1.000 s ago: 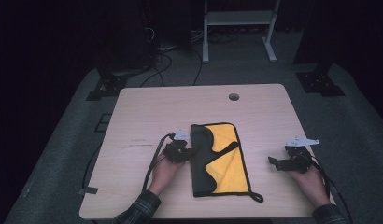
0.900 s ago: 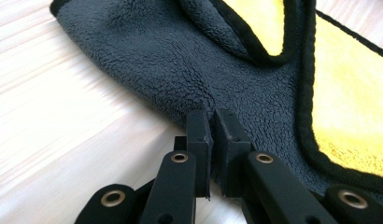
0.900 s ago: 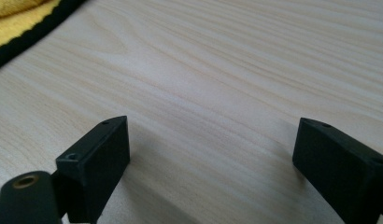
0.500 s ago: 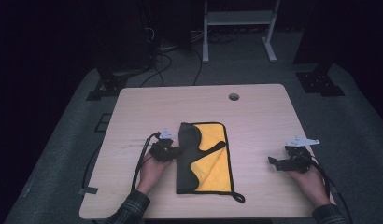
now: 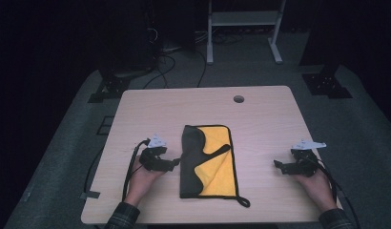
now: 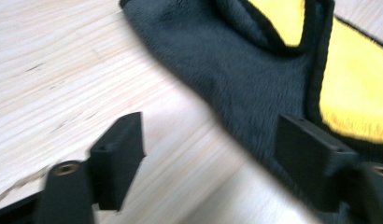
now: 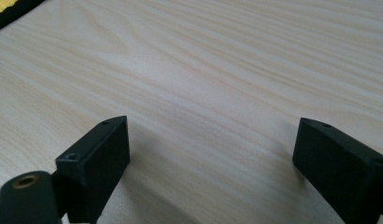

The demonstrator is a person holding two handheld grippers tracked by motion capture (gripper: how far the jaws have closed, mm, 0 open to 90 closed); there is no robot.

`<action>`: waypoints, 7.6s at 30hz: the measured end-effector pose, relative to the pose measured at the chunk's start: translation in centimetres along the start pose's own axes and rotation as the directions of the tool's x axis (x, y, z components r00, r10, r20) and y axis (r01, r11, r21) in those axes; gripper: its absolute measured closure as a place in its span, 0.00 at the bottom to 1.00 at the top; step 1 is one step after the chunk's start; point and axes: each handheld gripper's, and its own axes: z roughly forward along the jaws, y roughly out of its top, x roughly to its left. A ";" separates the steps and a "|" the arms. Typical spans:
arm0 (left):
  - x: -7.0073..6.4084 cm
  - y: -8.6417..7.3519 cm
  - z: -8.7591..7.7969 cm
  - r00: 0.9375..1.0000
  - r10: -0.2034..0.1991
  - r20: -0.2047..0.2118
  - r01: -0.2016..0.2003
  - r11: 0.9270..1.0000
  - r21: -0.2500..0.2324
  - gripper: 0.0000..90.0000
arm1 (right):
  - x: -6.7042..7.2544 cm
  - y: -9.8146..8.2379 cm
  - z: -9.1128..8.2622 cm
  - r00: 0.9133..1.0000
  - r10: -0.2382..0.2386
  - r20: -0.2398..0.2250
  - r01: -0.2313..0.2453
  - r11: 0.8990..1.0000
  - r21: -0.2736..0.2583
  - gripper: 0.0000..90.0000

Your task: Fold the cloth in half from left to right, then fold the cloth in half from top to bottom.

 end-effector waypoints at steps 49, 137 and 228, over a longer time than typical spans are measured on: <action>0.0 -5.6 -1.6 0.996 0.088 0.004 -0.088 0.995 0.040 0.00 | 4.4 7.3 0.2 0.972 -0.074 -0.223 0.057 0.995 -0.083 0.15; 0.0 -5.7 -1.5 0.996 0.087 0.003 -0.087 0.996 0.037 0.00 | 8.6 17.7 11.5 0.968 -0.159 -0.193 0.143 0.985 -0.095 0.96; 0.0 -5.6 -1.6 0.997 0.083 0.004 -0.083 0.996 0.042 0.00 | 23.4 10.5 9.6 0.786 -0.424 -0.451 0.432 0.897 -0.090 0.58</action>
